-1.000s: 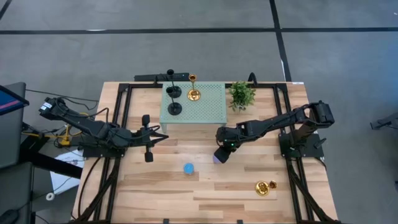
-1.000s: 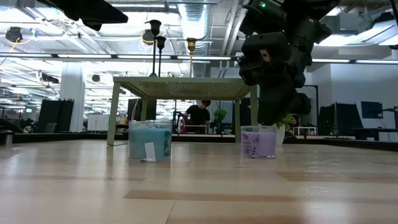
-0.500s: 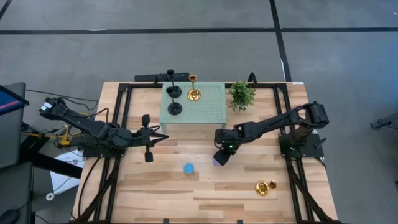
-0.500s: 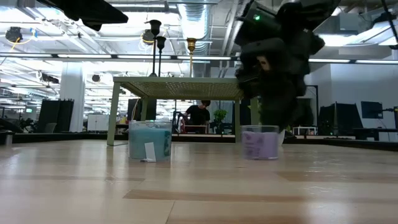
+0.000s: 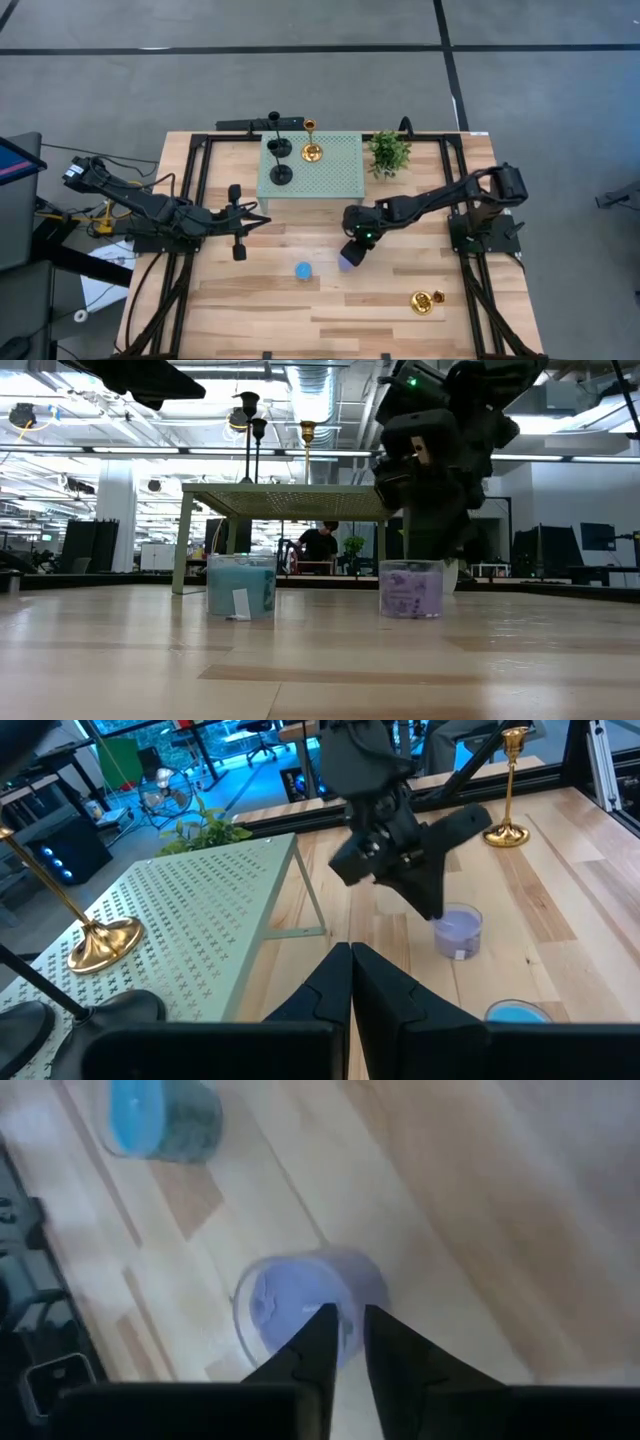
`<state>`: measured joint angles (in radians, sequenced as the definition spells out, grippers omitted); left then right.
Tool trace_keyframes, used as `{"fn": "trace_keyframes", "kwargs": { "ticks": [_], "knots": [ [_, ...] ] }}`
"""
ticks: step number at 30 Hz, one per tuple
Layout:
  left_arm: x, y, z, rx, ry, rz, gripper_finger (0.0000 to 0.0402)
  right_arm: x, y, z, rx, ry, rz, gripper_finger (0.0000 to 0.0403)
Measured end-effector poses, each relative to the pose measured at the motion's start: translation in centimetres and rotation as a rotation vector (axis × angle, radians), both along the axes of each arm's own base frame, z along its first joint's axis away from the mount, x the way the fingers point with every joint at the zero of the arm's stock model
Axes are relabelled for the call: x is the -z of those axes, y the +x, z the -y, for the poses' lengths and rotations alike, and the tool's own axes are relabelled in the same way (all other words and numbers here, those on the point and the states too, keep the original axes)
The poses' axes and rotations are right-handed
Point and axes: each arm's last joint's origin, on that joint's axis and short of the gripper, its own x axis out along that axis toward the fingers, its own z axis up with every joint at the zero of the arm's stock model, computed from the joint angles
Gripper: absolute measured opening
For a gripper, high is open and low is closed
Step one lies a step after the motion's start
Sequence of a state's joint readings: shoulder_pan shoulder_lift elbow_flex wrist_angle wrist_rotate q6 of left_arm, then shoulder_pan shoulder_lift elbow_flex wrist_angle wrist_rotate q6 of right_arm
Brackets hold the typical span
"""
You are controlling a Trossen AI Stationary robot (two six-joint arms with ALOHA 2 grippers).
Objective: Pick & Place candle stick holders
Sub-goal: Put the violet scented candle on the shelf
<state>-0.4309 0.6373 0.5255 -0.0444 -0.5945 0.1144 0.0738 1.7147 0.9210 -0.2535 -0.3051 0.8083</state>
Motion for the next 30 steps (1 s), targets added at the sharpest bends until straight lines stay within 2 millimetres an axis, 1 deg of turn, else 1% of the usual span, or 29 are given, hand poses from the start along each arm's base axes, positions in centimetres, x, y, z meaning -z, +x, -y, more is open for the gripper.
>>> {"fn": "trace_keyframes", "kwargs": {
  "ticks": [4,7,11,18,21,26,30],
  "knots": [
    [0.0,0.0,0.0,0.000,0.000,0.000,0.0011,-0.8,-0.5,0.1,-0.012,-0.049,0.002,0.0008],
    [0.0,0.0,0.0,0.000,0.000,0.000,0.0011,-1.4,-0.7,0.2,-0.018,-0.060,0.022,0.0007],
    [0.0,0.0,0.0,0.000,0.000,0.000,0.0011,-1.5,-0.9,0.3,-0.013,-0.062,0.011,0.0002],
    [0.0,0.0,0.0,0.000,0.000,0.000,0.0011,-1.5,-1.1,0.3,-0.016,-0.062,-0.008,0.0001],
    [0.0,0.0,0.0,0.000,0.000,0.000,0.0011,-1.5,-1.1,0.3,-0.029,-0.036,-0.009,0.0005],
    [0.0,0.0,0.0,0.000,0.000,0.000,0.0011,-1.3,-1.1,0.1,-0.041,-0.022,-0.023,0.0021],
    [0.0,0.0,0.0,0.000,0.000,0.000,0.0011,-1.3,-1.1,0.1,-0.044,-0.022,-0.023,0.0042]
  ]
}}
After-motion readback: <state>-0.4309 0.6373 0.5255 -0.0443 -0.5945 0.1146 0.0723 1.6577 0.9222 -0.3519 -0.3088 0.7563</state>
